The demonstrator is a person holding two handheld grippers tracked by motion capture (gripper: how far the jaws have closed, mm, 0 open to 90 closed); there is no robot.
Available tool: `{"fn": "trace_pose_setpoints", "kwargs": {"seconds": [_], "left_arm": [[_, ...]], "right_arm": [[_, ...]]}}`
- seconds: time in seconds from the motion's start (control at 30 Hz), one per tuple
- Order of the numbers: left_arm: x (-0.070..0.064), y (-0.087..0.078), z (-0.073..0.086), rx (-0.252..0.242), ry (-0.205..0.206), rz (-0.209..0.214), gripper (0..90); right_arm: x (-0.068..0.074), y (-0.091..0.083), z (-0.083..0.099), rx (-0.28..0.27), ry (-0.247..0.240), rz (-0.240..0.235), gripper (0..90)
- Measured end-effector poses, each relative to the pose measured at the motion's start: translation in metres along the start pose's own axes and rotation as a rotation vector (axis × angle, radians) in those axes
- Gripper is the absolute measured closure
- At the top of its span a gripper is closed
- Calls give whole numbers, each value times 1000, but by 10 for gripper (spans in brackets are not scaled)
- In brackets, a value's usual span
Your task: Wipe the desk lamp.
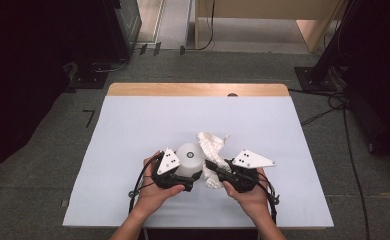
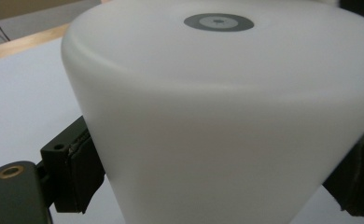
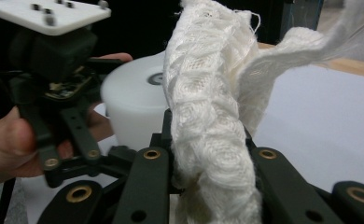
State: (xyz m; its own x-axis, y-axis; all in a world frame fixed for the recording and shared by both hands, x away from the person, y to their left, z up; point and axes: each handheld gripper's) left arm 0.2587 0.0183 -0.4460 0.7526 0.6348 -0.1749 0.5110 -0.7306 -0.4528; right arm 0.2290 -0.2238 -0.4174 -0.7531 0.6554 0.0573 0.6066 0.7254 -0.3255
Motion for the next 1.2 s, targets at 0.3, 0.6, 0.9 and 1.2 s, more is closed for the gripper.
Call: {"fn": "trace_pose_setpoints", "kwargs": {"seconds": [0.3,0.6,0.9,1.2], "left_arm": [[14,5,6,-67,-39,20,80],[23,-2,3,-157,-138,66,80],[30,-6,5,-165,-200,1,80],[27,9,15,-123,-75,-104,80]], "right_arm": [[-16,2,11,20,73,47,756],[-16,25,33,101,162,-18,756],[-3,33,32,112,143,-57,754],[-20,18,30,75,166,17,754]]}}
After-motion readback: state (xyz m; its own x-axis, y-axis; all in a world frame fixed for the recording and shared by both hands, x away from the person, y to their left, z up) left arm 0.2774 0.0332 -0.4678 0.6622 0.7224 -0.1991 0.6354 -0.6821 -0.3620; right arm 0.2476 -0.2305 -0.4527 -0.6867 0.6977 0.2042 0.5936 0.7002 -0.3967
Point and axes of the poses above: each handheld gripper's, and its own axes: y roughly forward along the jaws, z roughly out of its underside, x roughly to its left, and after that the axes turned 9 degrees about -y, right-handed
